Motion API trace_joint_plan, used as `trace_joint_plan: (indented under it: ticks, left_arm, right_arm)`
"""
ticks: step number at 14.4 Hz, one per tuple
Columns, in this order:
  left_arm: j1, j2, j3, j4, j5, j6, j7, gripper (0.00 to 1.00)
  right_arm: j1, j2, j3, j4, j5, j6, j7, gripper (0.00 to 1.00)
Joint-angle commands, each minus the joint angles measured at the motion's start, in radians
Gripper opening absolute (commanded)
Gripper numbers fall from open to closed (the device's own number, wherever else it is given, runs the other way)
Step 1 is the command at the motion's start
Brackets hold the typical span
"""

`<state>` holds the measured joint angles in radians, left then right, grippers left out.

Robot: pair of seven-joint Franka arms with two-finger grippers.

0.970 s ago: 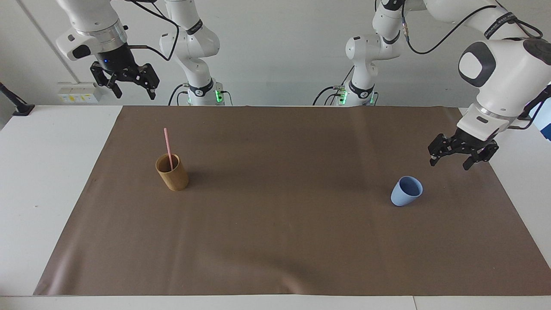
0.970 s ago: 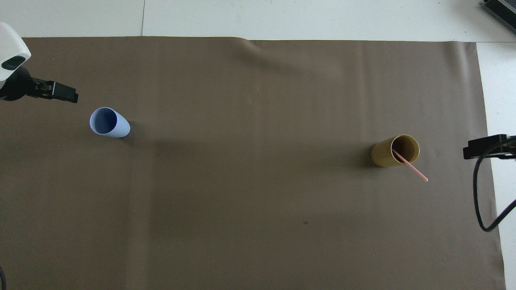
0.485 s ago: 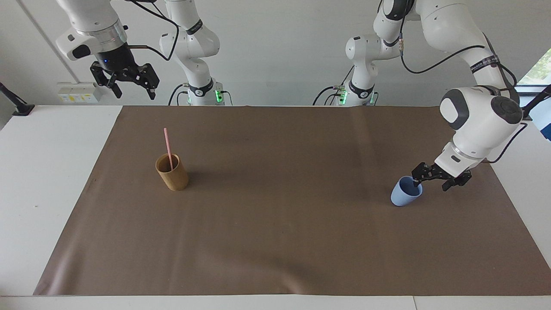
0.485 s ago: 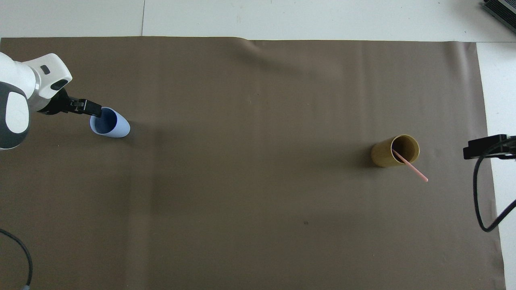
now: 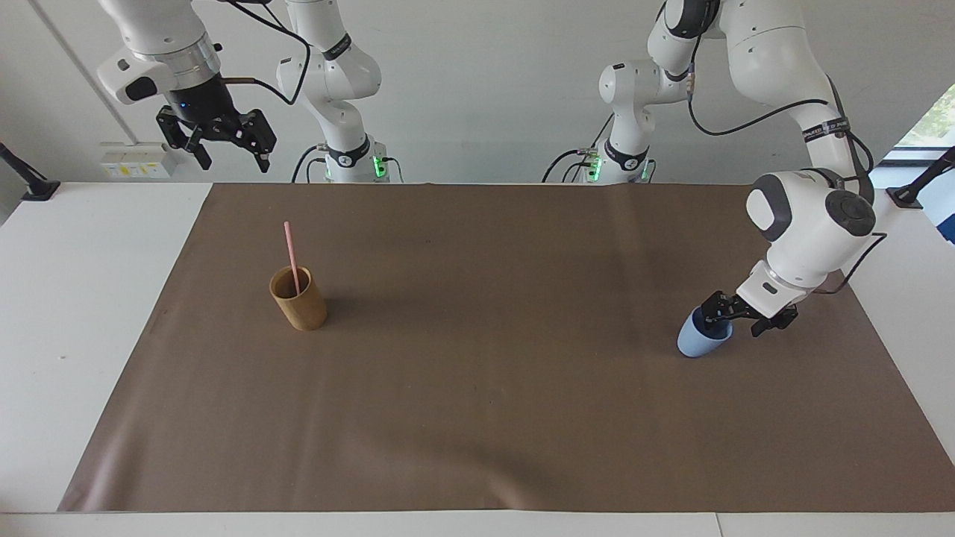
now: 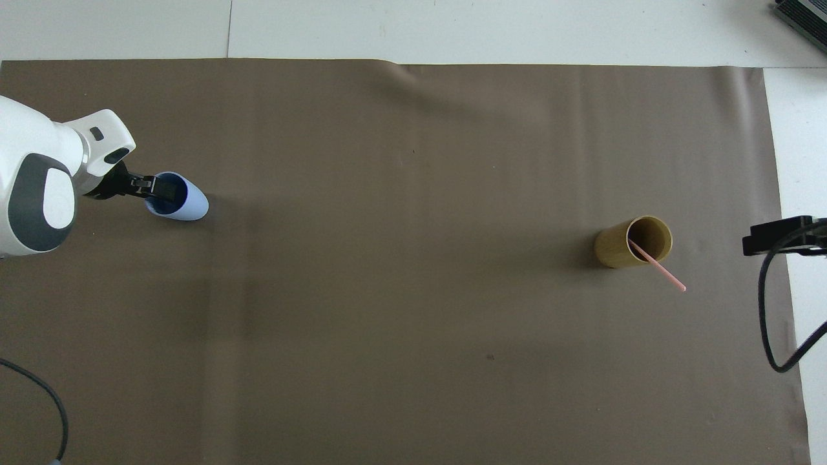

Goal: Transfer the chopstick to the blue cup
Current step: 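Close the left gripper on the blue cup rim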

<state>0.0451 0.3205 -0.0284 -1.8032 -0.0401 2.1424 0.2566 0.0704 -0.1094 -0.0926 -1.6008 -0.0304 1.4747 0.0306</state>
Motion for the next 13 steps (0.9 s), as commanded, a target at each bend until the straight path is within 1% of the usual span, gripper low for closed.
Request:
trace_joint_plan:
  ticks: [1,2,3,4,7,9,11,13]
  left_arm:
    - [0.002,-0.009,-0.004,-0.048,-0.018,0.036,0.012,0.58]
    - [0.004,-0.009,-0.004,-0.048,-0.018,0.031,0.012,0.28]
    - [0.001,-0.009,-0.004,-0.045,-0.018,0.031,0.009,0.09]
    - [0.001,-0.009,-0.004,-0.042,-0.020,0.031,0.000,0.00]
    - [-0.001,-0.011,-0.004,-0.033,-0.026,0.013,-0.019,0.00]
    - [-0.005,-0.009,-0.011,0.001,-0.026,-0.024,-0.026,0.00]
    - [-0.065,-0.011,-0.010,0.021,-0.023,-0.041,-0.078,0.00]
    - [-0.149,-0.012,-0.010,0.009,-0.015,-0.029,-0.207,0.00]
  right_arm:
    - [-0.011,-0.024,0.011,-0.028,0.004,0.003,0.012,1.00]
    - [-0.008,-0.024,0.010,-0.028,0.010,0.003,0.014,1.00]
    - [-0.001,-0.026,0.011,-0.028,0.012,0.004,0.015,1.00]
    - [0.005,-0.024,0.013,-0.027,0.010,0.009,0.017,1.00]
    - [-0.007,-0.026,0.011,-0.028,0.012,0.010,0.011,1.00]
    - [-0.006,-0.027,0.011,-0.031,0.012,0.003,0.017,1.00]
    - [-0.005,-0.027,0.011,-0.031,0.012,0.001,0.015,1.00]
    - [-0.009,-0.027,0.011,-0.034,0.012,0.009,0.012,1.00]
